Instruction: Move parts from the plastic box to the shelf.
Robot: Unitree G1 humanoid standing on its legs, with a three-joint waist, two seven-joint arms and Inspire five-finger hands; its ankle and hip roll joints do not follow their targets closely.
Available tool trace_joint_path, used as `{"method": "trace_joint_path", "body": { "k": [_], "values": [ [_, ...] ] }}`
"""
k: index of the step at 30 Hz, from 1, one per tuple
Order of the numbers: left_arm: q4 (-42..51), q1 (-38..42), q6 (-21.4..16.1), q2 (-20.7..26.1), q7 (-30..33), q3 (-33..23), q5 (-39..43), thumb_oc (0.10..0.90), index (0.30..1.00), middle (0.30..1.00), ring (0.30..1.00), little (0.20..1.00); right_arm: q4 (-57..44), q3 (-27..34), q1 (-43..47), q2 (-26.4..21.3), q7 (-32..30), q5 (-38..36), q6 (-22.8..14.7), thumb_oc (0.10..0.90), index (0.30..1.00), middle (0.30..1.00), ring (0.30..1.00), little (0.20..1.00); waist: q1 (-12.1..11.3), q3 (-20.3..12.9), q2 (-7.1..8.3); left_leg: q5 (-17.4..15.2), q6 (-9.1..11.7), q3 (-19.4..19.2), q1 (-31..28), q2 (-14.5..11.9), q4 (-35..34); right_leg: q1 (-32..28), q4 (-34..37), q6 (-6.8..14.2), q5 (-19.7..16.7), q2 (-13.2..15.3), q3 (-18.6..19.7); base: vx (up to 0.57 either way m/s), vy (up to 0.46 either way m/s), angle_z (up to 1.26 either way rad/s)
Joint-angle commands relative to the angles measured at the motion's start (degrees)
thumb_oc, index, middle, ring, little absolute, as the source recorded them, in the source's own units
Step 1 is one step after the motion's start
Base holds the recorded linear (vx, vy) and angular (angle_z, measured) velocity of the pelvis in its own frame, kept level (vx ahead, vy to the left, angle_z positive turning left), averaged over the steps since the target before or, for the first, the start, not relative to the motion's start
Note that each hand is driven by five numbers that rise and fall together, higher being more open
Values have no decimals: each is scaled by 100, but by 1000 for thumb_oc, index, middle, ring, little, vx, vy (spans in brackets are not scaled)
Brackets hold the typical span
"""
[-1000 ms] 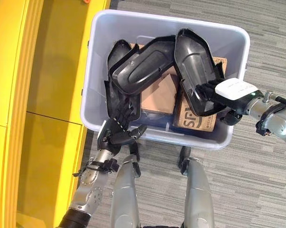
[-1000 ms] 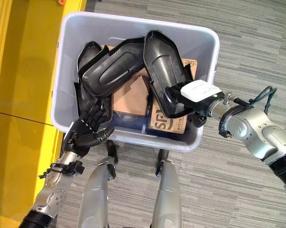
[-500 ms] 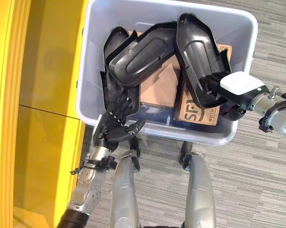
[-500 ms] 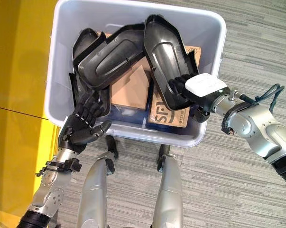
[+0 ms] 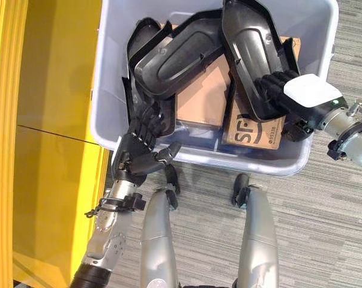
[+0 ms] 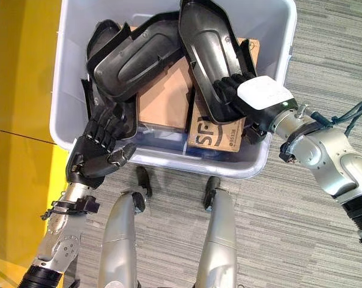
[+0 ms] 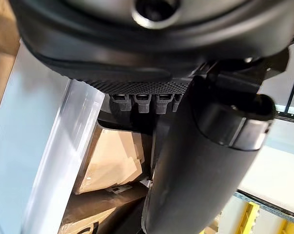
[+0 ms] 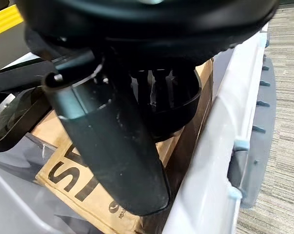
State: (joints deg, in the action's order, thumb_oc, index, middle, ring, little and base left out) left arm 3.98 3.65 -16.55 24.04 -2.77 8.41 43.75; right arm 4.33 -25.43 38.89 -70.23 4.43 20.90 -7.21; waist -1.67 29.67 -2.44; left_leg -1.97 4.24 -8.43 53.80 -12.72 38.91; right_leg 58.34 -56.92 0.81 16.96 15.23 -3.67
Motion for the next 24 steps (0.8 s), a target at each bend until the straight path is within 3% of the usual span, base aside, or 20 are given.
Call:
{"method": "trace_joint_path", "body": {
  "k": [1, 3, 4, 16, 22, 24],
  "values": [
    [-384, -772, 169, 339, 296, -8, 10, 900, 1000, 1000, 1000, 1000, 577, -138, 329, 419, -133, 242, 235, 900, 1000, 1000, 1000, 1000, -193, 12, 88, -1138, 217, 354, -185, -341, 776, -162, 139, 415, -88, 304, 236, 0, 0, 0],
    [-396, -747, 163, 352, 322, -24, 7, 900, 1000, 1000, 1000, 1000, 653, -160, 305, 500, -138, 246, 265, 900, 1000, 1000, 1000, 1000, -188, 12, 81, -1165, 210, 375, -85, -334, 869, -61, 67, 398, -51, 309, 268, 0, 0, 0],
    [-410, -740, 165, 350, 324, -13, -6, 900, 1000, 1000, 1000, 1000, 659, -133, 238, 528, -136, 263, 261, 400, 300, 300, 300, 300, -195, 12, 82, -1165, 209, 386, -62, -326, 880, -40, 51, 390, -44, 310, 275, 0, 0, 0],
    [-539, -653, 154, 406, 276, 48, -191, 900, 1000, 1000, 1000, 1000, 511, -291, 45, 364, 58, 259, 108, 400, 300, 300, 300, 300, -188, 12, 187, -979, 304, 291, -650, -367, 338, -560, 390, 429, -134, 305, 136, 0, 0, 0],
    [-640, -582, 192, 437, 140, 164, -134, 900, 1000, 1000, 1000, 1000, 412, -438, 111, 187, 109, 139, -7, 400, 300, 300, 300, 300, -239, 11, 316, -602, 387, 203, -1652, -363, -675, -1595, 1233, 535, -445, 220, -93, -2, -4, 5],
    [-643, -588, 192, 435, 139, 167, -133, 900, 1000, 1000, 1000, 1000, 412, -444, 108, 186, 111, 137, -7, 400, 300, 300, 300, 300, -239, 12, 310, -588, 388, 198, -1687, -363, -711, -1629, 1264, 535, -457, 216, -101, -41, -6, -1]
  ]
}}
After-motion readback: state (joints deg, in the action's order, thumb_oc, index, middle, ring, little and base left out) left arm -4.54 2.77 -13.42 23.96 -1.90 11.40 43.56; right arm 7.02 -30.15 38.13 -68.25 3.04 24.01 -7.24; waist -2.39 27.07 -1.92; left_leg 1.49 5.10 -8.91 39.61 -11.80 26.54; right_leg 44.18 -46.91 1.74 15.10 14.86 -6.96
